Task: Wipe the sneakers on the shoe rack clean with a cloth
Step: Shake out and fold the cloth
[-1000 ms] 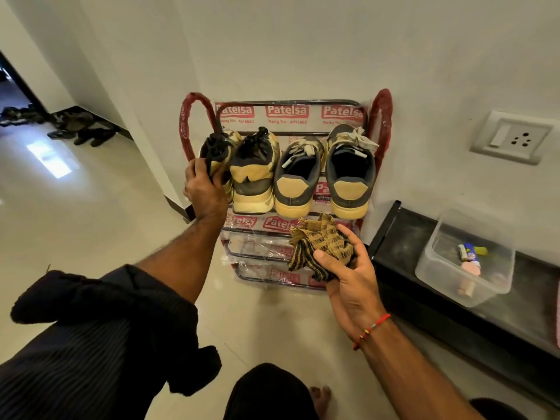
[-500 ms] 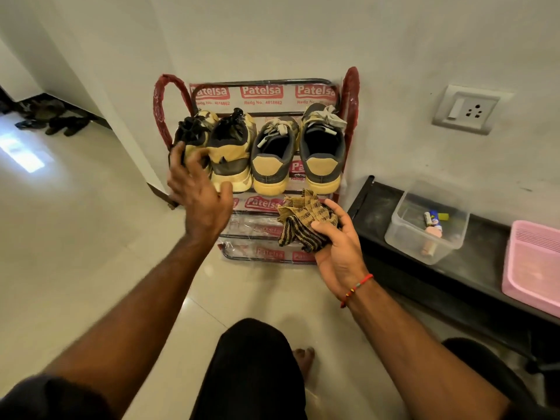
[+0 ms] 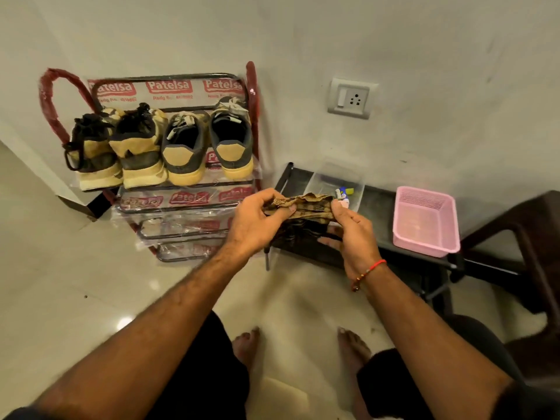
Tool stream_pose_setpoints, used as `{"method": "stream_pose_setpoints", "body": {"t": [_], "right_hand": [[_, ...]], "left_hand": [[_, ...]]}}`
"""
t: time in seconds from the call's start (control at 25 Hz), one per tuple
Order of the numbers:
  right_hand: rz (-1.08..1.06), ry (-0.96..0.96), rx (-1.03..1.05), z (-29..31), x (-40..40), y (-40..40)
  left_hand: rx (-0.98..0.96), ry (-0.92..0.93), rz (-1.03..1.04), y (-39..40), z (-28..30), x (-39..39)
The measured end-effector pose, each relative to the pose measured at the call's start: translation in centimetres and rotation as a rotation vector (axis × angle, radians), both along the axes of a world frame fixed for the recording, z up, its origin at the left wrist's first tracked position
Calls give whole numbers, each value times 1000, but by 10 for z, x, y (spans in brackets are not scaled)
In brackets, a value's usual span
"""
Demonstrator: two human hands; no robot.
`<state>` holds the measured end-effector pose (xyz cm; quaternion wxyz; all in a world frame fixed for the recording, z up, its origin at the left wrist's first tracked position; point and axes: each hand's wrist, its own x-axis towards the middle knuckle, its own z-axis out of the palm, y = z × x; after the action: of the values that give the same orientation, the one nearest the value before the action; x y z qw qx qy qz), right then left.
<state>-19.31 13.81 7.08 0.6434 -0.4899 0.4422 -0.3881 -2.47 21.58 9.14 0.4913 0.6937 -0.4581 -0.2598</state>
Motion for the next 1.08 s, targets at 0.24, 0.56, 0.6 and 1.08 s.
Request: {"method": "stream_pose_setpoints", "body": {"t": [0.24, 0.56, 0.6, 1.08], "right_hand": [[-36, 210, -189, -12, -40, -10], [302, -53, 243, -20, -44, -13], [361, -47, 283, -25, -46, -19], [368, -100, 504, -38, -52, -29]], "left_hand": [[25, 188, 87, -19, 13, -44], [94, 475, 51, -13, 3, -55], [72, 475, 44, -12, 1, -53], [121, 94, 227, -12, -45, -10]]}}
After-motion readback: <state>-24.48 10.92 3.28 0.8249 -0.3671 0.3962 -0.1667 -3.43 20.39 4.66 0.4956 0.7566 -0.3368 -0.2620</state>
